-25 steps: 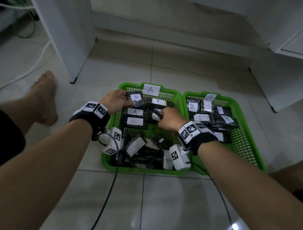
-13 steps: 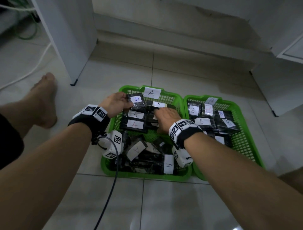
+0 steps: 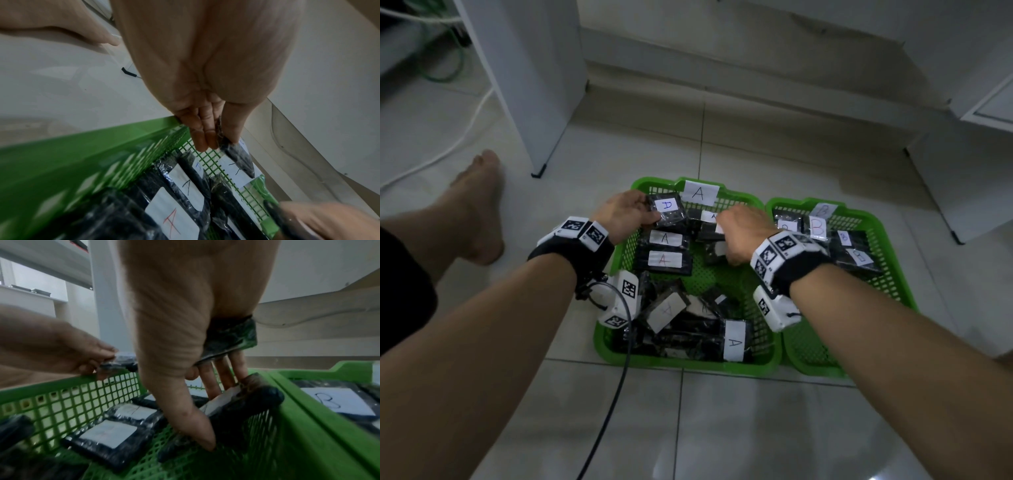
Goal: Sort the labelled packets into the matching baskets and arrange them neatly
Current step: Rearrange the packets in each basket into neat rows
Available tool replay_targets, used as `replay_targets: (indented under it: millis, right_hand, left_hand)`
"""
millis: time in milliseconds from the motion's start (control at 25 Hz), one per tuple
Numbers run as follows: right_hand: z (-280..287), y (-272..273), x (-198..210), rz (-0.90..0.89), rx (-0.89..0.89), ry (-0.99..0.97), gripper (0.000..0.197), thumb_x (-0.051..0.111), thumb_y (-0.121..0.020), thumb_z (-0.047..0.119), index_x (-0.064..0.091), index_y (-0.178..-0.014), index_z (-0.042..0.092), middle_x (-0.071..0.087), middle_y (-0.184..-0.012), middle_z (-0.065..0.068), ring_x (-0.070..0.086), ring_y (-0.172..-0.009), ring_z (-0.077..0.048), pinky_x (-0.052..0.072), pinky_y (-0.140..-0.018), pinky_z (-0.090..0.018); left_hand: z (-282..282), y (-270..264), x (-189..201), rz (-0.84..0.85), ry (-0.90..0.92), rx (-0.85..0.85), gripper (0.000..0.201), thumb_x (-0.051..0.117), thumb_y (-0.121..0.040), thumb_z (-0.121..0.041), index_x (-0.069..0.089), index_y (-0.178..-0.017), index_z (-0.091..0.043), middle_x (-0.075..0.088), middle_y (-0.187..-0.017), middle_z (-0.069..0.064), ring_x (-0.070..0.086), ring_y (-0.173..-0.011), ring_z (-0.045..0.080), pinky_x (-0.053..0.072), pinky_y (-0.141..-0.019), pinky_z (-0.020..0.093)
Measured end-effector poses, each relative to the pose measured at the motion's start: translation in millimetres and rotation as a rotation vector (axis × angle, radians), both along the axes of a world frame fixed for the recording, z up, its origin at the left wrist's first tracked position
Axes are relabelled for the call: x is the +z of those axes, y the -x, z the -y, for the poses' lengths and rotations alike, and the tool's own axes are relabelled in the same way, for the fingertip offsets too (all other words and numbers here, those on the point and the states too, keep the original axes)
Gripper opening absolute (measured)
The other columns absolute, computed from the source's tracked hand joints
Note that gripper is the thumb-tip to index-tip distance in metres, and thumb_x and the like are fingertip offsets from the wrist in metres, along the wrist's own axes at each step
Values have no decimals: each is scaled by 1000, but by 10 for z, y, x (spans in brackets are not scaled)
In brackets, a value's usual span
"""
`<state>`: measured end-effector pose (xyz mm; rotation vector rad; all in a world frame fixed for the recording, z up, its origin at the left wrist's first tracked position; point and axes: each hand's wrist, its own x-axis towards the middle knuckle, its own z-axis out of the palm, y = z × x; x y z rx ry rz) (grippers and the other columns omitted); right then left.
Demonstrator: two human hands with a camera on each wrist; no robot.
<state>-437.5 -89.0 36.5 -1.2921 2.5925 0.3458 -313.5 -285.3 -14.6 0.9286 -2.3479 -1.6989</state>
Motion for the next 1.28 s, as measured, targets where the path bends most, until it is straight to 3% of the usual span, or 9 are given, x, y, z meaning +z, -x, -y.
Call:
replay_targets:
  millis: [120,440,600,760,880,960,1080,1160,1280]
  right_hand:
    - [28,-41,-116,-5,9,25,23,81,-76,11,66,-94,10,58,-87,-3,59,-83,-22,55,-79,-34]
    - [48,-53,-244,49,-33,68,21,76,-78,1,68,-95,8,61,-88,-4,61,-82,-22,53,-75,-30]
    - [32,-59,-270,56,-30,80,22,75,-80,2,67,-101,7,62,-92,-6,62,-85,-24,53,-76,-32]
    - [-27,-39,-263,64,-95,111,21,79,-81,5,66,-97,5,62,-94,-7,64,-87,-25,55,-80,-31]
    - [-65,-33,-245,69,-162,81,10,74,-85,3,65,-90,5,62,-92,-10,66,-88,-27,58,-79,-32]
    - [-55,-55,-255,70,-171,63,10,73,-85,3,70,-95,3,67,-96,-13,68,-92,-30,59,-81,-34]
    - [-36,-69,-295,70,-168,47,19,72,-87,5,70,-106,1,67,-105,-15,66,-98,-31,58,-84,-35]
    - [-58,-90,-327,62,-168,27,25,71,-89,7,67,-112,1,63,-113,-16,62,-105,-32,55,-92,-38]
    - [-72,-92,-377,51,-175,2,32,70,-90,11,63,-120,1,59,-119,-16,55,-113,-32,50,-98,-38]
  left_hand:
    - [-24,4,35,6,15,-17,10,73,-86,-25,63,-90,-25,74,-98,7,68,-100,28,48,-99,46]
    - [-5,11,23,26,26,-35,11,71,-87,-27,61,-92,-26,73,-96,2,68,-99,25,49,-98,44]
    - [45,10,-41,24,19,-53,17,74,-79,-34,63,-91,-29,74,-92,1,70,-96,26,50,-97,50]
    - [-14,10,32,42,83,-100,15,71,-87,-27,60,-97,-24,73,-98,5,69,-95,27,52,-94,51]
    - [-95,20,186,155,248,-181,18,62,-95,-28,55,-103,-14,71,-92,5,68,-88,24,52,-78,39]
    - [-128,40,299,264,344,-327,20,58,-97,-28,53,-104,-10,71,-87,6,70,-82,21,47,-66,32]
    - [-177,35,379,495,736,-779,44,69,-87,-45,68,-105,-5,71,-92,6,66,-87,19,46,-74,23]
    - [-220,19,284,580,886,-924,48,67,-86,-54,74,-99,-9,75,-93,3,68,-87,19,40,-78,18]
    - [-311,19,147,614,969,-964,52,52,-93,-58,74,-102,-11,75,-99,6,56,-74,25,35,-93,30]
